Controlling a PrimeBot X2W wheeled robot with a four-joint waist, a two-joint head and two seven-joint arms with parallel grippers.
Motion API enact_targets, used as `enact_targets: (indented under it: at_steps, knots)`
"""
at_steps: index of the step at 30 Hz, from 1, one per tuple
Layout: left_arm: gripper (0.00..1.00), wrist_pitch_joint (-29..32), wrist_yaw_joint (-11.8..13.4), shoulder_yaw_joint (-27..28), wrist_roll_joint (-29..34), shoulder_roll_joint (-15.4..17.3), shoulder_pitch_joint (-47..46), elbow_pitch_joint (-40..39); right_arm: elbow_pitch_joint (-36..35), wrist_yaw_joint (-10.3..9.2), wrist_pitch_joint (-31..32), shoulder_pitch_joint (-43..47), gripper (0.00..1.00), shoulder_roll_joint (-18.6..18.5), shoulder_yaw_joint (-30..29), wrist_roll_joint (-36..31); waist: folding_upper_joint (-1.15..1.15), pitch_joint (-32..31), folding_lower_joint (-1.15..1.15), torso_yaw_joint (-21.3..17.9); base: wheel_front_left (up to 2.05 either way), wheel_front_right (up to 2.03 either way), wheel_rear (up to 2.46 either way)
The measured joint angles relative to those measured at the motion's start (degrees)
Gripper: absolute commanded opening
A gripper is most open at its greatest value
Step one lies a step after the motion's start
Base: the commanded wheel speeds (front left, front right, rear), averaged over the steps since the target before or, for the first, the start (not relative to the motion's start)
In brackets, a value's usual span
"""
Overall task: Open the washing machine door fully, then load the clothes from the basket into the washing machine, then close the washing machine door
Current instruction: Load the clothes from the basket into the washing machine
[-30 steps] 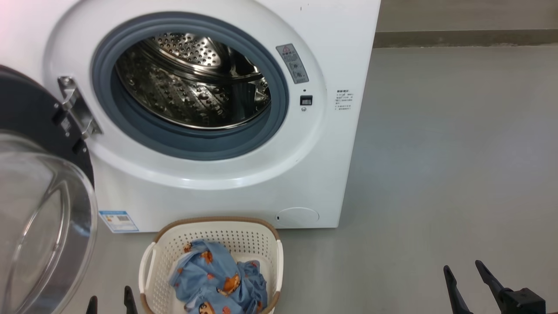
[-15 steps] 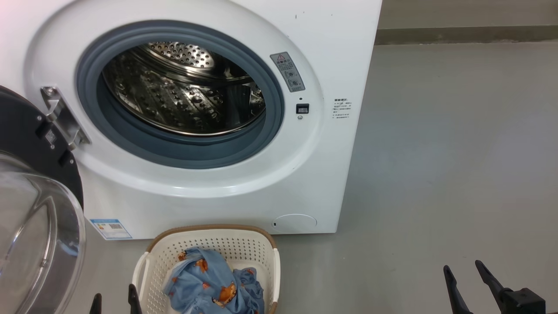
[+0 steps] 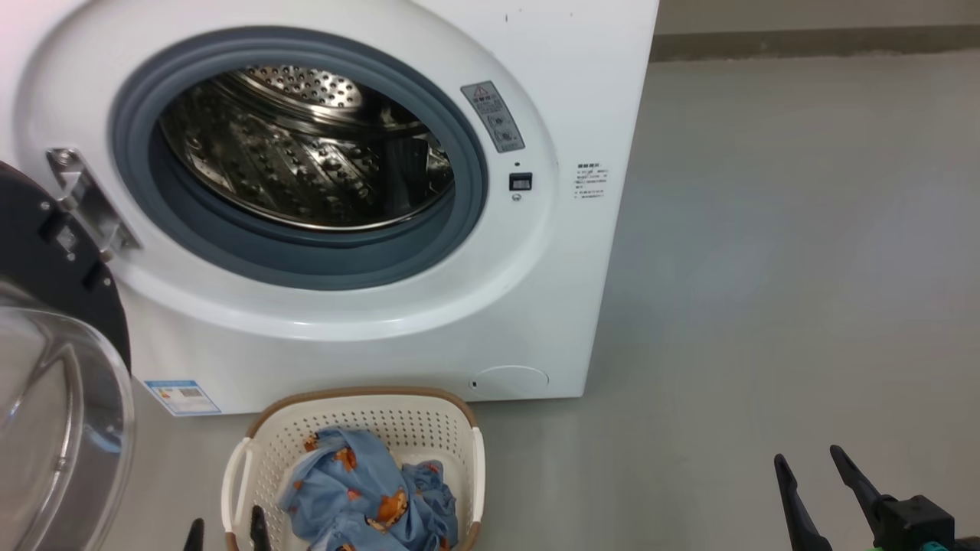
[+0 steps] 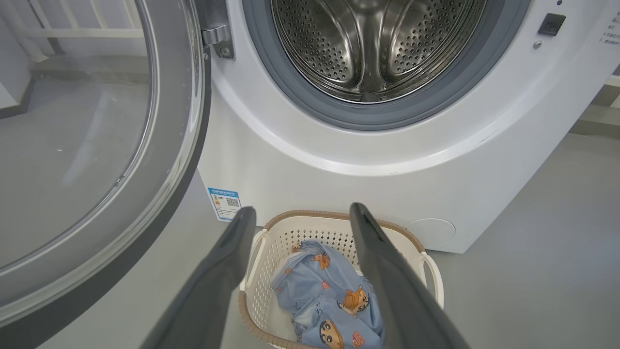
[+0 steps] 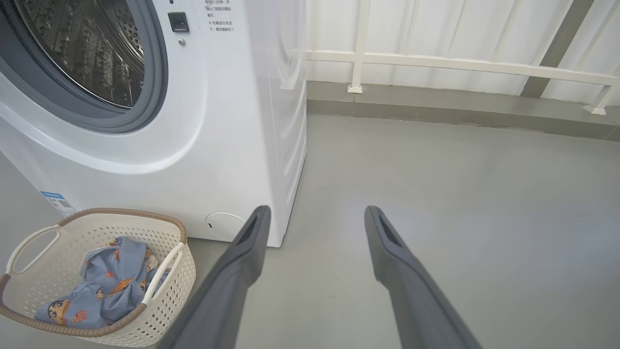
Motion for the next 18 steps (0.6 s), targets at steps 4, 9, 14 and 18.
enact_targets:
  at_steps: [4,9,14,18]
  knots:
    - [1.0,0.0,-0.53,-1.43,-0.48,0.01,-1.82,2.65,-0.34,0.0,0.0,-0.66,1.0,0.36,0.11,0.0,0.0,1.4,0.0,-0.69,0.0,0.0,0.0]
    - [1.0,1.22,-1.43,-2.53,-1.19,-0.01,-6.76,7.11,-1.91,0.0,-0.01,-2.81,1.0,1.0,0.16,0.0,0.0,4.02,0.0,-1.76,0.0,0.0,0.0]
    - [1.0,3.35,-2.04,-3.44,-3.14,-0.01,-12.27,11.78,-2.85,0.0,0.0,-5.41,1.0,1.02,0.58,0.09,0.0,7.35,0.0,-3.13,0.0,0.0,0.0]
    - [1.0,4.52,-3.53,-3.33,-4.32,0.09,-16.76,15.6,-3.67,0.0,-0.01,-7.89,1.0,1.07,1.65,0.19,0.0,10.27,0.0,-4.47,0.0,0.0,0.0]
